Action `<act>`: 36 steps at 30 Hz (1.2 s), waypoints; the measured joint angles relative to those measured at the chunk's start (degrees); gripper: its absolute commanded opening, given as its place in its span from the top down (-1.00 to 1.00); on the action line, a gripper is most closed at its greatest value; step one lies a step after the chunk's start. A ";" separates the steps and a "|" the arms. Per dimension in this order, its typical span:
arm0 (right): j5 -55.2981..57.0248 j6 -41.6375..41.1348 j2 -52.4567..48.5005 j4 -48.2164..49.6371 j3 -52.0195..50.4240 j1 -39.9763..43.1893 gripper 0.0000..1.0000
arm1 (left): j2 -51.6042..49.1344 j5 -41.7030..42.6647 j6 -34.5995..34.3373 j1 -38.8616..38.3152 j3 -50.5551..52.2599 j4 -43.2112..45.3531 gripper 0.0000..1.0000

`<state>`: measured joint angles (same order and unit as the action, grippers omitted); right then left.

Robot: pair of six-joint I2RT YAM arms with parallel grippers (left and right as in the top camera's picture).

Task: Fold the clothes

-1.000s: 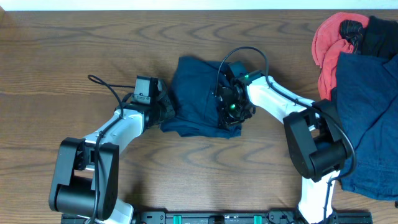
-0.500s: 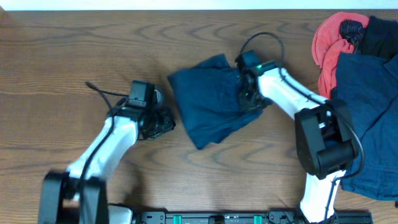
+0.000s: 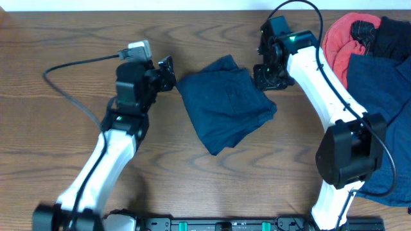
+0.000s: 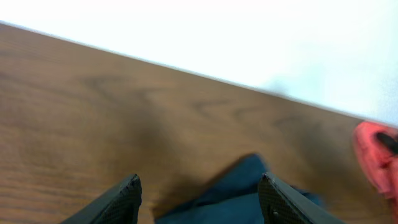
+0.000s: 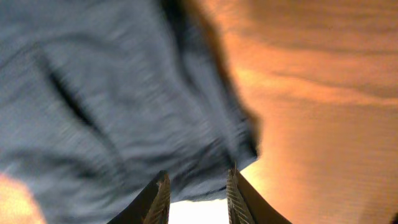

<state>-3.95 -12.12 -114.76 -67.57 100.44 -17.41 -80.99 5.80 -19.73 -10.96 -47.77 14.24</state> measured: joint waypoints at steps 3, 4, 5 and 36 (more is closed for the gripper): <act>-1.99 -0.24 0.26 -1.81 0.00 -1.31 0.42 | -8.98 1.36 0.52 0.04 -1.01 0.48 -0.25; -2.36 -0.37 0.28 -1.92 -0.07 -1.66 0.41 | -11.58 1.86 0.57 0.04 -1.60 0.48 -0.25; -2.78 -0.50 0.28 -1.99 -0.17 -2.05 0.42 | -14.60 2.69 0.61 0.04 -2.56 0.15 -0.25; 5.60 1.42 0.83 39.47 -26.56 -2.36 0.04 | -27.91 12.04 1.62 0.00 -17.62 -55.01 0.41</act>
<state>1.65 -10.70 -113.93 -28.10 73.89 -19.77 -108.90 17.85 -18.11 -10.96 -65.39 -40.77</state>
